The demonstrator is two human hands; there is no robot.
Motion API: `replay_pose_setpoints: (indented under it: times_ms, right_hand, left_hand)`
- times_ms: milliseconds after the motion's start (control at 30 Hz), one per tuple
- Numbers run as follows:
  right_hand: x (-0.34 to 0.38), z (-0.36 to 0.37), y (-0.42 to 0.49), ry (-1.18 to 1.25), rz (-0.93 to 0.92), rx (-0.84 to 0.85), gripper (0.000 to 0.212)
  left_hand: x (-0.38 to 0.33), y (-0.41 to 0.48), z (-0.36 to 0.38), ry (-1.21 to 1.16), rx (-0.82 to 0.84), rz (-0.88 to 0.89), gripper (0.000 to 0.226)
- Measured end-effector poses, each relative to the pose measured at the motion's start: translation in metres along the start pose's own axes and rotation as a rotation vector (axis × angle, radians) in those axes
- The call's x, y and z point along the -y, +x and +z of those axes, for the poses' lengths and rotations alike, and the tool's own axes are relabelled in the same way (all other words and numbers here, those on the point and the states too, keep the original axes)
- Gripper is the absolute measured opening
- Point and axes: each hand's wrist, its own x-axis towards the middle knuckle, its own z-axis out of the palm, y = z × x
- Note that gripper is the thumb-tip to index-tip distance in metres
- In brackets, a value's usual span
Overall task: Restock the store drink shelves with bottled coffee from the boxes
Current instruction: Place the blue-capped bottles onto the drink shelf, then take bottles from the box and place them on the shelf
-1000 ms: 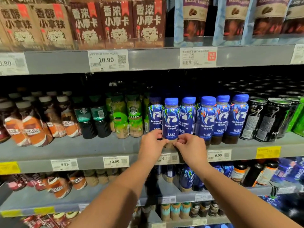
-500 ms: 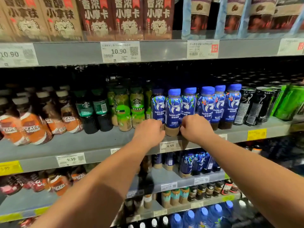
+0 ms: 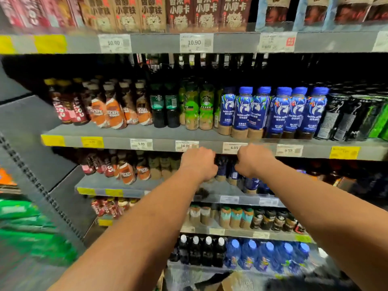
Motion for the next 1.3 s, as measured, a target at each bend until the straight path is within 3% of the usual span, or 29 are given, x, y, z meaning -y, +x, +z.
replay_pose_setpoints:
  times_ms: [467,700,867,1300]
  right_hand:
    - [0.115,0.048,-0.13,0.07,-0.309,0.097,0.024]
    - [0.182,0.063,-0.161,0.148,-0.281,0.158,0.018]
    - [0.246,0.08,-0.195,0.159,-0.236,0.21,0.034]
    - [0.338,0.173,-0.211,0.242,-0.105,0.4,0.014]
  left_hand:
    - [0.043,-0.19,0.045,0.054,0.19,-0.277,0.024]
    - [0.093,-0.252,0.063,0.064,0.246,-0.271,0.029]
    - [0.136,-0.295,0.083,0.041,0.292,-0.223,0.028]
    - [0.201,-0.332,0.187,-0.086,0.431,-0.123,0.026]
